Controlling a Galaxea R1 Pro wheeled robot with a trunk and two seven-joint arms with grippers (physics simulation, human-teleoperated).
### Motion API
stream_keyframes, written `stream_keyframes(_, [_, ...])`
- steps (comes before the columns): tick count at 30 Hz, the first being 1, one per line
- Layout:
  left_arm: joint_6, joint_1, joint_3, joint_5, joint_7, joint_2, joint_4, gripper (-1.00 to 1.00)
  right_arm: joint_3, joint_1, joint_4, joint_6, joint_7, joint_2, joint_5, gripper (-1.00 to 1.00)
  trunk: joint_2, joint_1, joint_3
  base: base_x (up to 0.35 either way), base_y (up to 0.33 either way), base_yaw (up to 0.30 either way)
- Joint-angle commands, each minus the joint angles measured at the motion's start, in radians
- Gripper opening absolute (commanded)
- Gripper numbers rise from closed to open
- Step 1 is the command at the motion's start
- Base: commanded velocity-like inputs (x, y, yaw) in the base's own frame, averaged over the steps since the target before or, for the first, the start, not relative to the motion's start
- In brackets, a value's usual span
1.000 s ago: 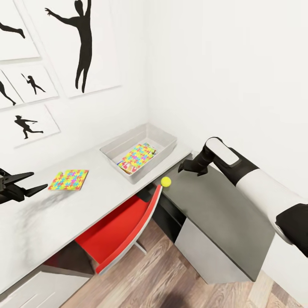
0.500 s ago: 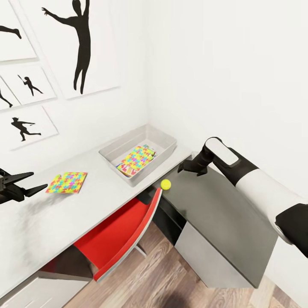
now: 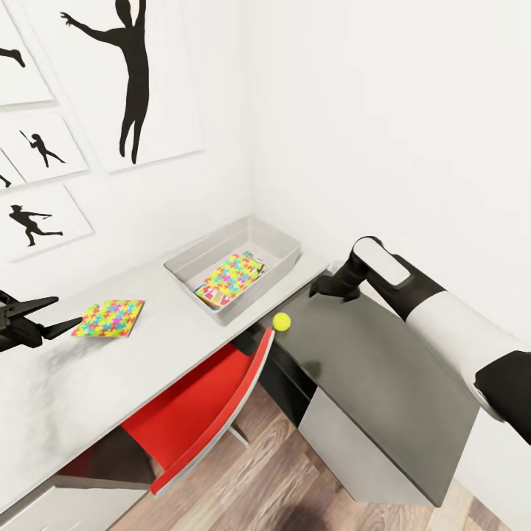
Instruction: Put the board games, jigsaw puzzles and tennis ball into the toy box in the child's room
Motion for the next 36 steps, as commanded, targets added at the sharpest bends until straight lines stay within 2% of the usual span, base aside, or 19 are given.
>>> stream_keyframes(1, [0.011, -0.001, -0.003, -0.001, -0.006, 0.001, 0.0, 1.0, 0.004, -0.002, -0.001, 0.0, -0.009, -0.001, -0.001, 1.0, -0.002, 0.001, -0.002, 0.003, -0.003, 0.0])
stream_keyframes(4, [0.011, -0.001, -0.002, -0.001, -0.006, 0.002, 0.001, 1.0, 0.001, -0.002, -0.002, 0.0, -0.004, -0.001, 0.027, 1.0, -0.002, 0.001, -0.002, 0.002, -0.002, 0.0])
stream_keyframes(10, [0.011, -0.001, -0.001, -0.001, -0.006, 0.002, 0.003, 1.0, 0.003, -0.002, -0.004, 0.0, 0.052, -0.001, 0.048, 1.0, -0.002, 0.001, -0.002, 0.0, 0.0, 0.0])
stream_keyframes(17, [0.011, -0.001, -0.001, -0.001, -0.006, 0.002, 0.005, 1.0, 0.004, -0.002, -0.007, 0.0, 0.073, 0.001, 0.052, 1.0, -0.002, 0.001, -0.002, 0.0, 0.0, 0.0])
stream_keyframes(36, [0.011, -0.001, 0.006, -0.001, -0.006, 0.004, 0.007, 1.0, 0.004, -0.002, -0.017, 0.0, 0.077, 0.01, 0.051, 1.0, -0.002, 0.001, -0.002, 0.0, 0.0, 0.0])
